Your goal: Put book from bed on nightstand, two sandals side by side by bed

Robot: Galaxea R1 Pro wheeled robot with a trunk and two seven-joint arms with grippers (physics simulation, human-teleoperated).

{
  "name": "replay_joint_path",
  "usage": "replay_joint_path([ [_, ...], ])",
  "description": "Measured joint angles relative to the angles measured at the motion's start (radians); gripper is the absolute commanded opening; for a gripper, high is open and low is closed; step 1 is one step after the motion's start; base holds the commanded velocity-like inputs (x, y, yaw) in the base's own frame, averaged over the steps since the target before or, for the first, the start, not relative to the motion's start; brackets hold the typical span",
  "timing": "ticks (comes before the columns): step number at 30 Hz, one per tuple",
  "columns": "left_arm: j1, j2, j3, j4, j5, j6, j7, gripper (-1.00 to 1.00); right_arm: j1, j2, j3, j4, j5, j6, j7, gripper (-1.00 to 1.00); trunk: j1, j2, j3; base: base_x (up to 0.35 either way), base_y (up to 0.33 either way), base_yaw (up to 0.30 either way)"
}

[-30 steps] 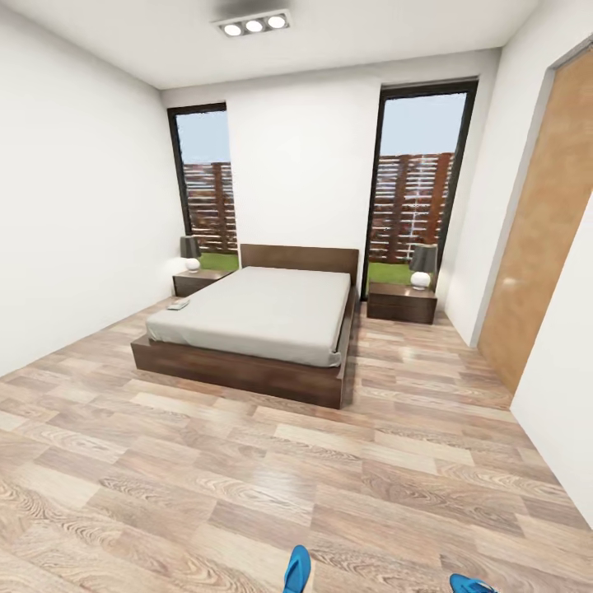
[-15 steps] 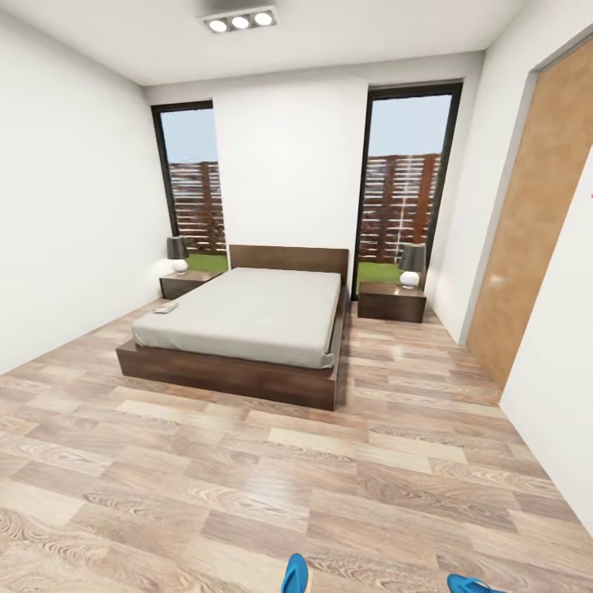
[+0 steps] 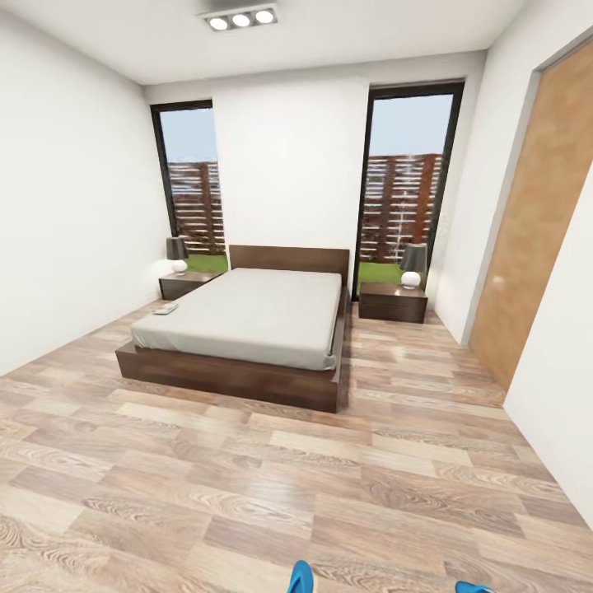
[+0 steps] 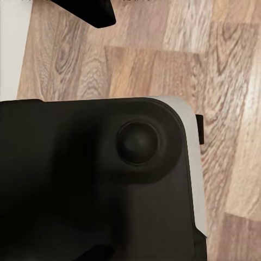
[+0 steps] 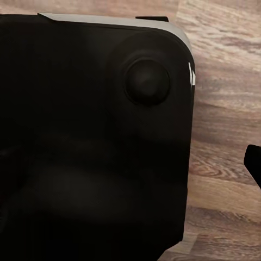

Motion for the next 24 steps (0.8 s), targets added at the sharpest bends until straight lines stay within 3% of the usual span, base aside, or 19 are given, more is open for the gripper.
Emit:
replay_joint_path([
  [24,0.0,-0.001,0.0,0.0,0.0,-0.006,0.0,1.0,0.0,0.0,0.0,0.0,0.0,0.0,0.0,1.0,0.0,0.0,0.0,0.036,0.072,-0.072],
])
